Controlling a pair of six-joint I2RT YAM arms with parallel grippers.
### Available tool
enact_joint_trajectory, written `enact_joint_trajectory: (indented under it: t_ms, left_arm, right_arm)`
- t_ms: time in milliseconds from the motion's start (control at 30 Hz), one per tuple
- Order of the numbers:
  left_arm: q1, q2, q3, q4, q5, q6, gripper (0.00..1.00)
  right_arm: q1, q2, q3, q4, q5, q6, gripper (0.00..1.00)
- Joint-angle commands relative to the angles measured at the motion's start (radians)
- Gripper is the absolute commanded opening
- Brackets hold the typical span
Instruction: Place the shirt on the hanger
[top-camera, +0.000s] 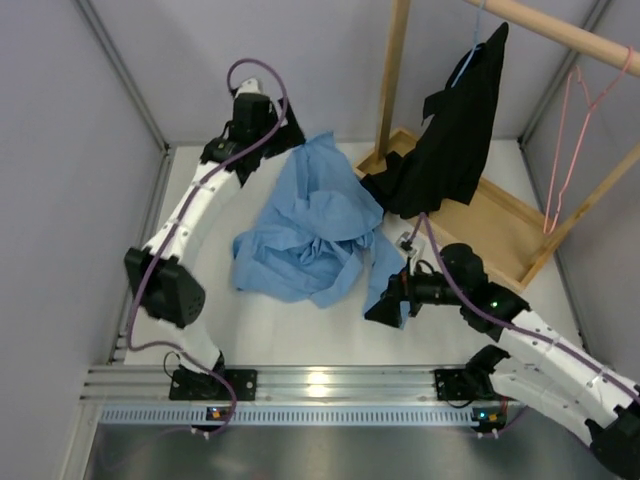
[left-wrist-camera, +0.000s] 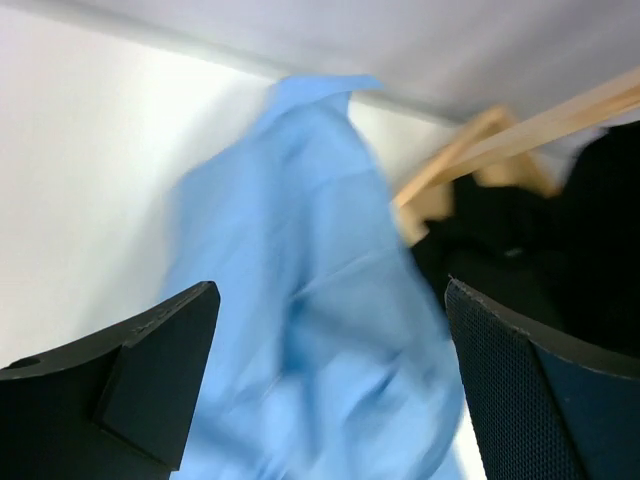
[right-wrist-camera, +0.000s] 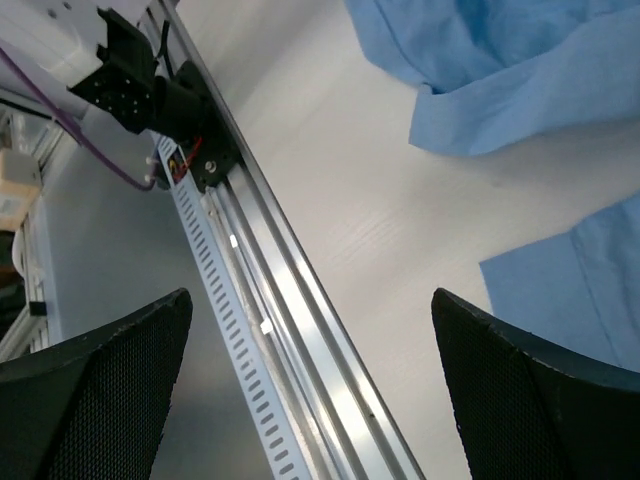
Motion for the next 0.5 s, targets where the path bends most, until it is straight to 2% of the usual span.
enact_joint_trajectory:
  t_ms: [0,33,67,100,133,200,233,333,467]
  left_arm:
    - [-0.015,-0.424,-0.302,0.005,-0.43,-0.083,0.98]
    - [-0.016,-0.498,-0.392,0.005,-0.481,-0.11,0.98]
    - [-0.016,-0.561,-0.478,0.005,-0.543,-0.138,0.98]
    - [-0.016,-0.63,-0.634,0.004,-0.553,-0.173,0.98]
    - [-0.016,-0.758,-0.702,0.002,-0.561,-0.181,0.98]
    - [-0.016,-0.885,-0.874,0.004,-0.543,-0.199,0.98]
    - [-0.015,-0.999,-0.911,-0.004,-0.527,-0.19,0.98]
    - [-0.016,-1.137,-0.968,-0.075,-0.48,-0.146,0.98]
    - [-0.016,-1.304,-0.946,-0.146,-0.406,-0.059,0.98]
  right_arm:
    - [0.183,0.083,0.07,0.111,0.224,-0.057,0.99]
    - [0.276,0.144,0.085,0.125,0.33,-0.064,0.99]
    - [0.313,0.184,0.128,0.139,0.38,-0.077,0.99]
    - [0.351,0.223,0.155,0.155,0.425,-0.115,0.99]
    - [0.402,0.313,0.186,0.159,0.495,-0.141,0.99]
    - [0.433,0.414,0.292,0.16,0.545,-0.214,1.0]
    - [0.445,0.517,0.326,0.163,0.572,-0.236,1.0]
    - [0.445,0.744,0.485,0.143,0.624,-0.293,1.0]
    - [0.445,1.026,0.738,0.094,0.644,-0.356,0.99]
